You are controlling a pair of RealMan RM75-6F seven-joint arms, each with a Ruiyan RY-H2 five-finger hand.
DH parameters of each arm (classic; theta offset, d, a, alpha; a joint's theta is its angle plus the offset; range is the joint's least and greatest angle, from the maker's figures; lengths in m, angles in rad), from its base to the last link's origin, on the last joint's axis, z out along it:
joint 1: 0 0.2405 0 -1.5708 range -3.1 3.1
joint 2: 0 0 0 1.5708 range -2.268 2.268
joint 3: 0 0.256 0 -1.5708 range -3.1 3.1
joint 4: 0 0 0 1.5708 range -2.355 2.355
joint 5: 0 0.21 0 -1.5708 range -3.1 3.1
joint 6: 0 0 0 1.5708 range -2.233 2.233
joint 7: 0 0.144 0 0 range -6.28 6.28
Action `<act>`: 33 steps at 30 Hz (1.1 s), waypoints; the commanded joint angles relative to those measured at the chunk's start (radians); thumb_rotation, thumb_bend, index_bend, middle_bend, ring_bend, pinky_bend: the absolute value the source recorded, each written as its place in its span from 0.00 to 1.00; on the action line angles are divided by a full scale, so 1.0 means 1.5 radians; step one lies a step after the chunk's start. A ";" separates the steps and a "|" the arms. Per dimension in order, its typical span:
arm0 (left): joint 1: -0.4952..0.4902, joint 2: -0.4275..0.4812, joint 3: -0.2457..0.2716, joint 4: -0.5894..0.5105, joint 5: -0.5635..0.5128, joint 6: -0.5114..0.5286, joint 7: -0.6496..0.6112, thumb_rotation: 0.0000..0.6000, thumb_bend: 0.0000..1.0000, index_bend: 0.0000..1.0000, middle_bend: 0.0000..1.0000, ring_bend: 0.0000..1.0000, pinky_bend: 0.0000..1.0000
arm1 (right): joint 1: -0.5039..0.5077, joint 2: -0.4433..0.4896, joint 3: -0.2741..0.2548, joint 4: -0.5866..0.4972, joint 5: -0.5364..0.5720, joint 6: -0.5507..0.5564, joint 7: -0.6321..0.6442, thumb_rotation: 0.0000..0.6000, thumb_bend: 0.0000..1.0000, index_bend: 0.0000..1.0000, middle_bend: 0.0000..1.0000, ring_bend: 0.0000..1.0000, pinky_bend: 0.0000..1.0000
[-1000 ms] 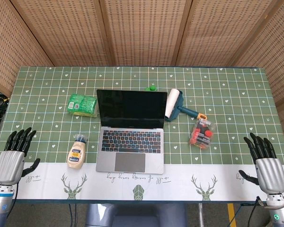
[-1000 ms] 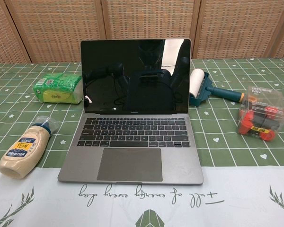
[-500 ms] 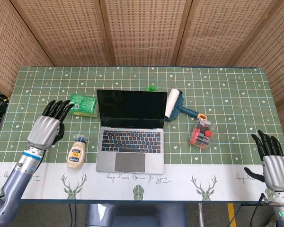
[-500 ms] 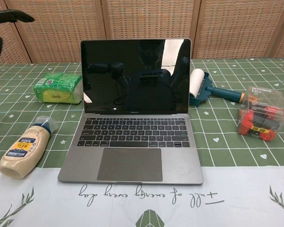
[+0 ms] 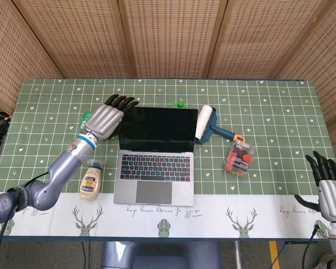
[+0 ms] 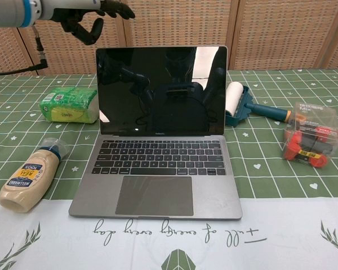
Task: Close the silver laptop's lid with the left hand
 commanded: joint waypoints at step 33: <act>-0.297 -0.096 0.166 0.241 -0.263 -0.133 -0.070 1.00 1.00 0.27 0.14 0.15 0.23 | -0.001 0.005 0.005 0.005 0.001 0.004 0.023 1.00 0.04 0.00 0.00 0.00 0.00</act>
